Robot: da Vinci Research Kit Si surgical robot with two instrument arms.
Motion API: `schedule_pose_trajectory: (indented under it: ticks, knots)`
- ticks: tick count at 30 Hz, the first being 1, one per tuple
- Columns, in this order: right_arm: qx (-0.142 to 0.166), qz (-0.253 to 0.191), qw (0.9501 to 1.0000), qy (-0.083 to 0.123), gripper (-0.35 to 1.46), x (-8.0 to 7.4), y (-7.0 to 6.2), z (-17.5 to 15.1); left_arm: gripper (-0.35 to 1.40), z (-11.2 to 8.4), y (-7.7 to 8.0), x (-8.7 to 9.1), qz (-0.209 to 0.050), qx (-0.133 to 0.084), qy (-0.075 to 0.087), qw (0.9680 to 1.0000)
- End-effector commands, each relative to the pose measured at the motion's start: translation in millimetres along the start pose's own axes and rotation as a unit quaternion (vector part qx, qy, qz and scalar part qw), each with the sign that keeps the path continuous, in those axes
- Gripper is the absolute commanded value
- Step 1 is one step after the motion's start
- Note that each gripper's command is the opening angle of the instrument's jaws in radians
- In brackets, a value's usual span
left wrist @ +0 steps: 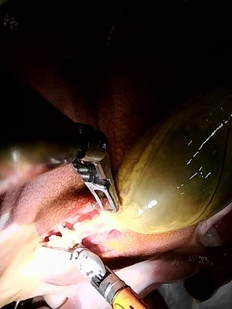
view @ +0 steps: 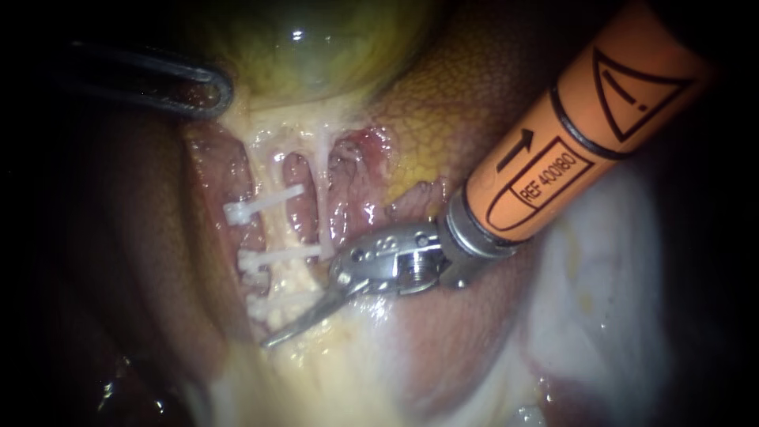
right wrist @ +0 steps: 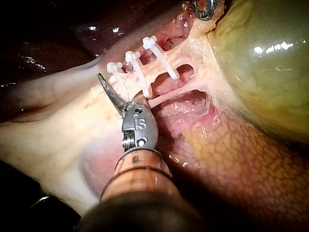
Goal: Go to the cutting position left tube
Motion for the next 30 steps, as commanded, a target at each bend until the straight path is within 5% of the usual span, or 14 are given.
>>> schedule_pose_trajectory:
  ticks: [1, 7, 19, 30]
  knots:
    - [0.0, 0.0, 1.0, -0.001, 1.29, 0.1, 0.0, 0.0, -0.35, 0.0, 0.0, 0.0, 0.0, 0.0, 0.0, 1.0]
    - [0.0, 0.005, 1.0, 0.008, 1.29, 1.0, 0.5, -0.7, -0.35, 0.0, 0.0, 0.0, 0.0, 0.0, 0.0, 1.0]
    - [-0.013, 0.021, 0.9992, 0.032, 1.31, 3.1, 4.0, -3.6, -0.35, -0.1, 0.0, 0.0, 0.0, 0.0, 0.0, 1.0]
    - [-0.007, 0.026, 0.9984, 0.05, 1.31, 4.1, 5.0, -3.9, -0.35, -0.1, 0.0, 0.0, 0.0, 0.0, 0.0, 1.0]
